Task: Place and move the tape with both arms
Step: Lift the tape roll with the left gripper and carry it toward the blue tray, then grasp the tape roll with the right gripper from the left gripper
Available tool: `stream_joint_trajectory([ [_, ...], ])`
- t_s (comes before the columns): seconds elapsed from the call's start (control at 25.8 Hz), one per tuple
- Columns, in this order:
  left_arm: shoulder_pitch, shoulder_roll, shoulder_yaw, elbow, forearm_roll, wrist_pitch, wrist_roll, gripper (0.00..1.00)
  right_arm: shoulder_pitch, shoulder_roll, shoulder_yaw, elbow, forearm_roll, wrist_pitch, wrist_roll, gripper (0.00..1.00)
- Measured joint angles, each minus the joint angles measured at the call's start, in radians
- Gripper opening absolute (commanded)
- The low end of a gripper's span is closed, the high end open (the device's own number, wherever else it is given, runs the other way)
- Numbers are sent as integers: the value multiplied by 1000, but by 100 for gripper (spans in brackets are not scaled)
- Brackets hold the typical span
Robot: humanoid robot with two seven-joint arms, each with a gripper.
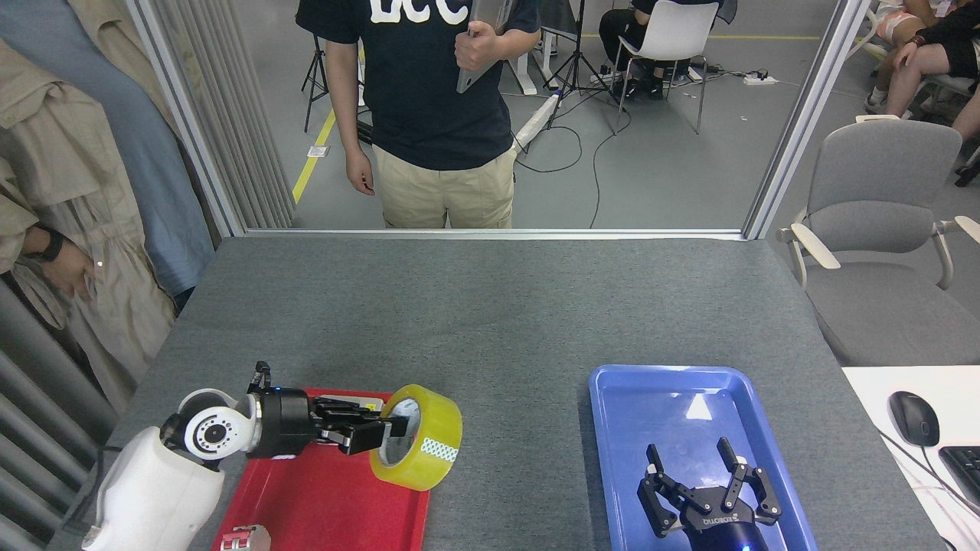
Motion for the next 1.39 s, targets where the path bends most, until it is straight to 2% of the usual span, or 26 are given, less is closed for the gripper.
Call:
stream_joint_trajectory([
  [0.08,1,-18,-11,-4,24,-65,20,0,6,0,1,-3,0,-34,-18,100],
  [0.15,1,-34,-35,-8,38,-118,32,0,17,-4,2,-10,0,-125,-48,100],
  [0.35,1,-69,-59,4,130,-179,46,0,37,-33,6,-36,-4,-506,-118,100],
  [0.46,5,-95,-62,38,205,-187,47,0,44,-38,38,-51,-5,-613,-130,100],
  [0.77,17,-120,-63,74,257,-191,47,0,59,-30,128,-137,-9,-661,-137,100],
  [1.08,31,-146,-65,76,261,-191,47,0,25,11,240,-172,2,-663,-139,98],
  [1.12,36,-148,-64,76,261,-191,47,0,22,17,252,-171,9,-663,-138,94],
  [1.2,44,-157,-65,75,261,-191,47,0,18,26,273,-168,22,-663,-133,76],
  [1.39,53,-164,-64,75,262,-192,45,0,15,32,301,-164,38,-662,-130,19],
])
